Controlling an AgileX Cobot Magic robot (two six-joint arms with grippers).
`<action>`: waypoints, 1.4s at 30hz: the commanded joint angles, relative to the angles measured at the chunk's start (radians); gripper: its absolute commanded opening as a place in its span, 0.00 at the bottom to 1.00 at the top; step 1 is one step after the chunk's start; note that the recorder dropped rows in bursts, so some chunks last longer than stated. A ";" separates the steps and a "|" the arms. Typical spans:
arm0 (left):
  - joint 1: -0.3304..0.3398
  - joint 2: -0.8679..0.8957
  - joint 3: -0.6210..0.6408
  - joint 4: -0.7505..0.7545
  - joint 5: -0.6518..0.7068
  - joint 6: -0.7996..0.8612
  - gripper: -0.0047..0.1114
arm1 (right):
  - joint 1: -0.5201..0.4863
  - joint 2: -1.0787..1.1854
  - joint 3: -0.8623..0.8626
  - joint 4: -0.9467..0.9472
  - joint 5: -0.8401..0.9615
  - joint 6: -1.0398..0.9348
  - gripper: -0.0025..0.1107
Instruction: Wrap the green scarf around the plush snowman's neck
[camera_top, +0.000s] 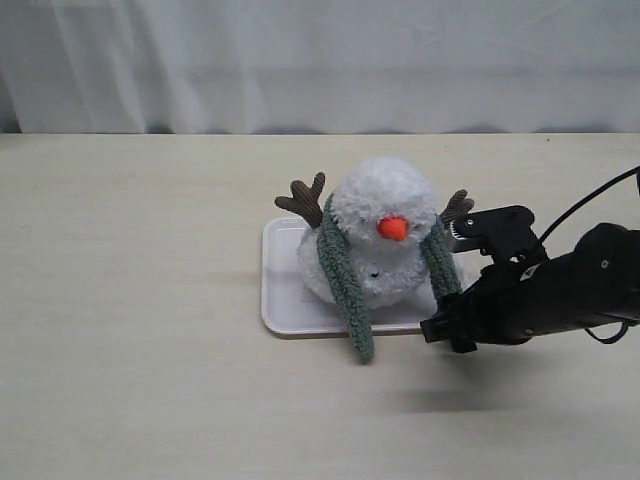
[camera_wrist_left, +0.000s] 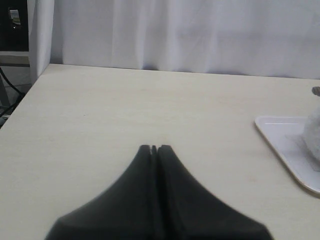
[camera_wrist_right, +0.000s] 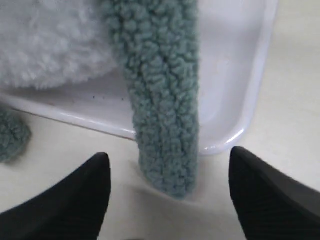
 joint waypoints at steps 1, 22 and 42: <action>-0.008 -0.003 0.003 0.001 -0.009 0.000 0.04 | 0.001 0.010 -0.001 0.005 -0.094 0.003 0.52; -0.008 -0.003 0.003 0.001 -0.009 0.000 0.04 | 0.001 0.090 -0.046 0.018 0.094 -0.002 0.06; -0.008 -0.003 0.003 0.004 -0.009 0.000 0.04 | 0.001 0.006 -0.093 1.001 0.514 -0.894 0.06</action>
